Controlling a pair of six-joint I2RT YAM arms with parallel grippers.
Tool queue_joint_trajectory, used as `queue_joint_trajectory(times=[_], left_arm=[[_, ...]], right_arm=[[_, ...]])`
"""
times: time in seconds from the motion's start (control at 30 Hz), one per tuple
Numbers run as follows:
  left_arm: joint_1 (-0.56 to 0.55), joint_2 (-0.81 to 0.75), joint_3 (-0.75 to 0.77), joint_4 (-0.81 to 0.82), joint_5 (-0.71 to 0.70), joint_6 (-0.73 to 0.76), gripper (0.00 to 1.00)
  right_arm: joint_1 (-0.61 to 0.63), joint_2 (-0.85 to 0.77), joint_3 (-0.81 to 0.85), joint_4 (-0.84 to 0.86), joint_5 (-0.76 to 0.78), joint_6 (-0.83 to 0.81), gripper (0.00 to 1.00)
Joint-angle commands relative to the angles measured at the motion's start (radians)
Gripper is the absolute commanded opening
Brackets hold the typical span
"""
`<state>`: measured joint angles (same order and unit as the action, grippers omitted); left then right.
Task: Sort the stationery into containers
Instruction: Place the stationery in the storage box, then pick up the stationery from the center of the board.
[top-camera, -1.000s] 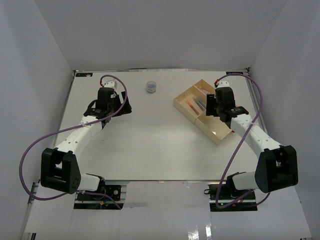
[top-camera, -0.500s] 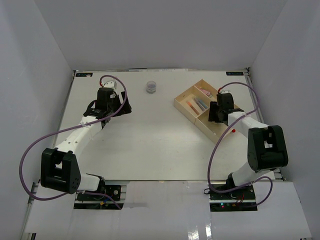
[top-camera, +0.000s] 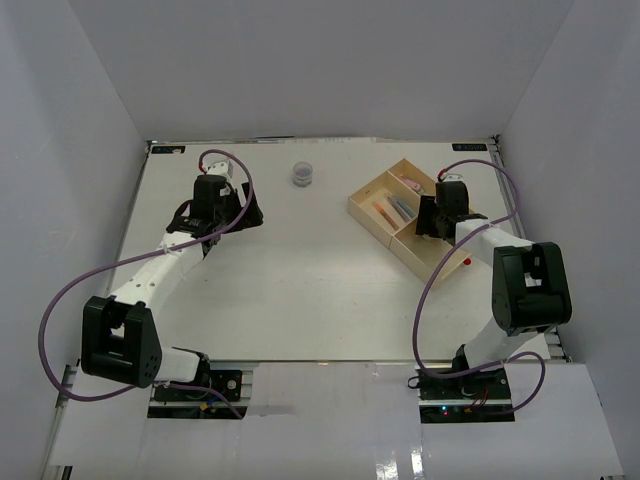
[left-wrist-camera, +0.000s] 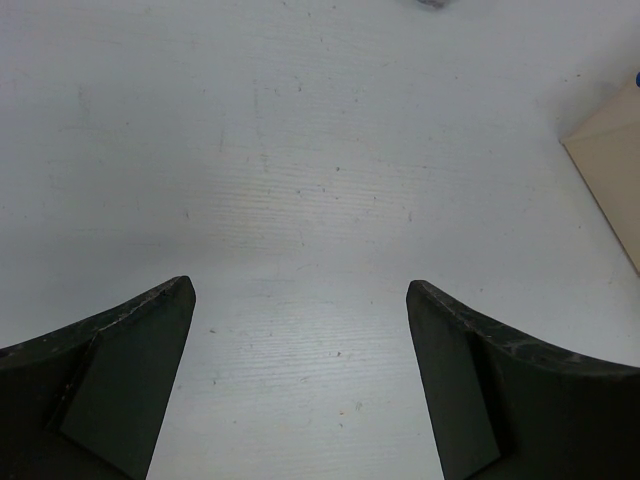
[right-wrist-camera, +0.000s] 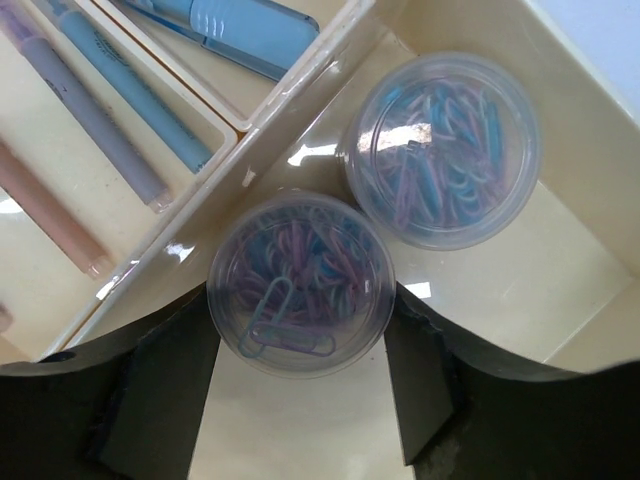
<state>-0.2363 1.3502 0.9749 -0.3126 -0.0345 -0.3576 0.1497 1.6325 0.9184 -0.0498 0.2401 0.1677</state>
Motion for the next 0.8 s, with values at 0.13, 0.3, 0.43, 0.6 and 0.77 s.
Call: queue_joint_trajectory(times=[0.13,0.3,0.43,0.6,0.77], left_arm=[[0.008,-0.010,-0.004,0.018,0.033,-0.004,0.98],[0.008,0.001,0.002,0.020,0.062,-0.003,0.98],[0.008,0.048,0.047,0.024,0.088,-0.007,0.98],[-0.015,0.168,0.183,0.081,0.136,-0.015,0.98],[-0.069,0.300,0.298,0.207,0.099,0.060,0.98]], right_arm=[[-0.006,-0.083,0.023,-0.014,-0.030,-0.025,0.82],[-0.006,-0.178,0.051,-0.092,-0.051,-0.057,0.91],[-0.006,-0.288,0.074,-0.157,-0.082,-0.068,0.96],[-0.004,-0.501,0.016,-0.130,-0.221,-0.054,0.90],[-0.004,-0.655,-0.076,-0.070,-0.303,0.002,0.90]])
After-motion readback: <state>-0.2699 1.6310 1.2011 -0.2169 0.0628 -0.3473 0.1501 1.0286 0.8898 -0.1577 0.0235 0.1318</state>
